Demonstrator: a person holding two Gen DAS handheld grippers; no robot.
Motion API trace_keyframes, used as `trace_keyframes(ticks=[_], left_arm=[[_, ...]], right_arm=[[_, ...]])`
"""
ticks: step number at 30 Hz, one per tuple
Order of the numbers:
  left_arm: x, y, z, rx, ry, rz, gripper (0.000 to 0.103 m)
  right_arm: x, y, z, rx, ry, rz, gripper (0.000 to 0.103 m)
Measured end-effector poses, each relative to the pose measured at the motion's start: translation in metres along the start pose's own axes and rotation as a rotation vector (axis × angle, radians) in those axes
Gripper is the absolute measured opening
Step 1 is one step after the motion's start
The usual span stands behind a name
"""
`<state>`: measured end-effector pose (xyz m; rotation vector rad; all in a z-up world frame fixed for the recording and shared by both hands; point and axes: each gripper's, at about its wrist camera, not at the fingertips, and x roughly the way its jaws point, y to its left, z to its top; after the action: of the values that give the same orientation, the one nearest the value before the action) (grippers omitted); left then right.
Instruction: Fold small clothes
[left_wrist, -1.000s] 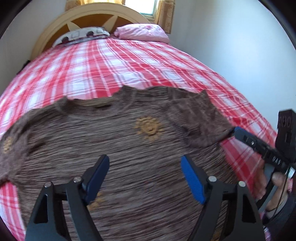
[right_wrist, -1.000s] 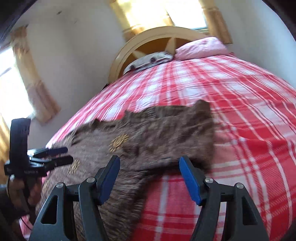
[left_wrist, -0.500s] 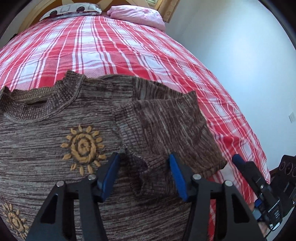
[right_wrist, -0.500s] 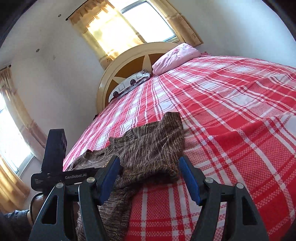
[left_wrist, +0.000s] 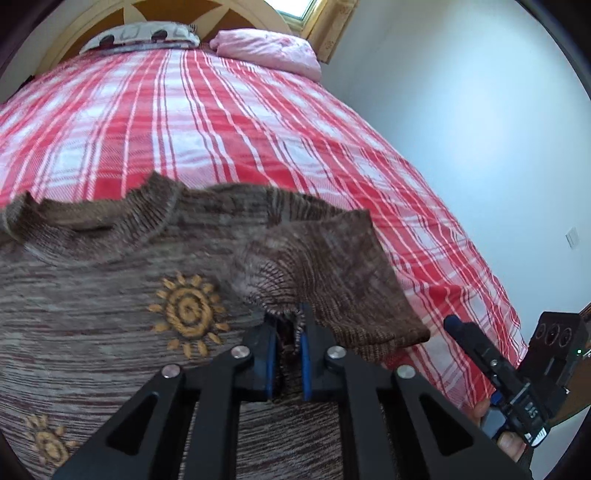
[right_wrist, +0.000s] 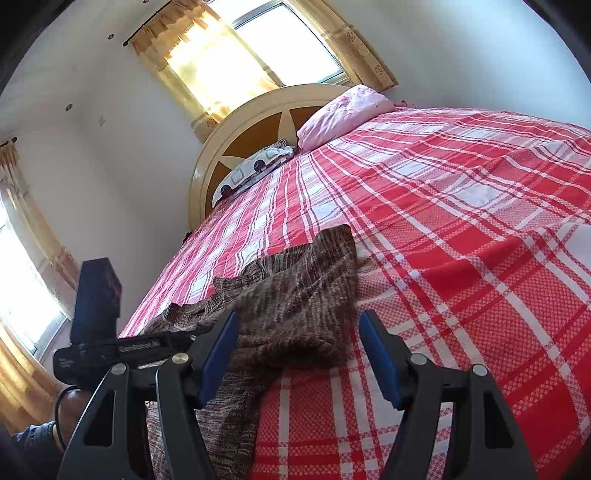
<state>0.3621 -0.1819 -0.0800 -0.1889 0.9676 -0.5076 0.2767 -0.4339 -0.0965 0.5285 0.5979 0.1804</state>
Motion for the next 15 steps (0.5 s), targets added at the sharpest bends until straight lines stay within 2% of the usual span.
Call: trace_keyframes(ticks=[9,15], left_arm=[[-0.039,0.021,0.014,0.081,-0.104,0.094,0.011],[-0.047,0.042,0.007,0.111,-0.109,0.158,0.010]], right_arm=[[0.002,0.000,-0.001,-0.004,0.011,-0.002,0.069],[0.004,0.001,-0.001,-0.008,0.019,-0.002,0.070]])
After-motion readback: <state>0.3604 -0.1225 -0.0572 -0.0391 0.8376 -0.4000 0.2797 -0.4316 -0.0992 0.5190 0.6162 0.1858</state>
